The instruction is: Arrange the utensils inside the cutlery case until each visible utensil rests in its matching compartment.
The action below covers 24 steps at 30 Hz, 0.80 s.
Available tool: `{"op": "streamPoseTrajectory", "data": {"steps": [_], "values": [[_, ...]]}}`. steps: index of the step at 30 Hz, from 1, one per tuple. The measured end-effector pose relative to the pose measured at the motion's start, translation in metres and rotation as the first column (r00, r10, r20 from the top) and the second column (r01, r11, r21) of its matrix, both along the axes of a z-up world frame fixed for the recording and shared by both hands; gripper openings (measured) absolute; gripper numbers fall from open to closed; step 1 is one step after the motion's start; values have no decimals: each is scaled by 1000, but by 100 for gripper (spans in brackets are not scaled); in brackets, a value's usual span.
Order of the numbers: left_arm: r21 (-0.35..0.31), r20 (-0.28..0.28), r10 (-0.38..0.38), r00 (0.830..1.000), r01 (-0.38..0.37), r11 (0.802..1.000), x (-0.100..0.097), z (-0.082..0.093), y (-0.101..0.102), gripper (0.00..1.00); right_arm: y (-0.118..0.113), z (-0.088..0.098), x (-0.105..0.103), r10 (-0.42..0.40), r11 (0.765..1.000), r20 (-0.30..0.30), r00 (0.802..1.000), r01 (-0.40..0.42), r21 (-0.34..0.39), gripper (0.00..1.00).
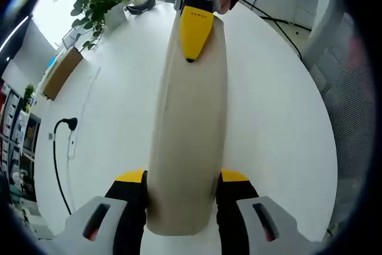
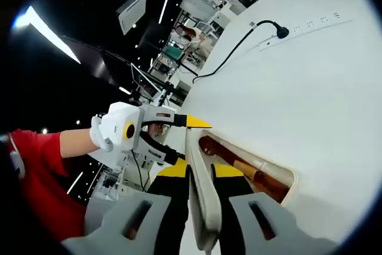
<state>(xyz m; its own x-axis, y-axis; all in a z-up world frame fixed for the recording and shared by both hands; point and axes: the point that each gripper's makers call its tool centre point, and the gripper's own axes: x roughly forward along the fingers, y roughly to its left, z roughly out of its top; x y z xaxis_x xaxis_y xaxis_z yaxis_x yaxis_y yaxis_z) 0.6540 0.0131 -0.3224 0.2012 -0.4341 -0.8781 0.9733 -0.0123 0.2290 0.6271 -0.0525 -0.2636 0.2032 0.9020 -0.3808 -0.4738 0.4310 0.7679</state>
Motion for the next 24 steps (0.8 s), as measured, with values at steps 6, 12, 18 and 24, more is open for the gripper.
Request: {"op": "streamPoseTrajectory", "data": {"steps": [6, 12, 18, 24], "values": [[-10, -83, 20, 996, -21, 1000, -3, -8, -2, 44, -3, -6, 17, -41, 996, 77, 996, 47, -77, 16], [48, -175, 1, 985, 8, 999, -5, -14, 0, 44, -5, -22, 25, -62, 994, 70, 996, 68, -89, 23], [73, -156, 4, 988, 8, 997, 1, -18, 2, 44, -11, -37, 35, -111, 987, 60, 992, 117, -108, 32], [94, -169, -3, 986, 19, 995, -1, -23, 2, 45, -11, -44, 35, -117, 987, 55, 992, 123, -103, 35]]}}
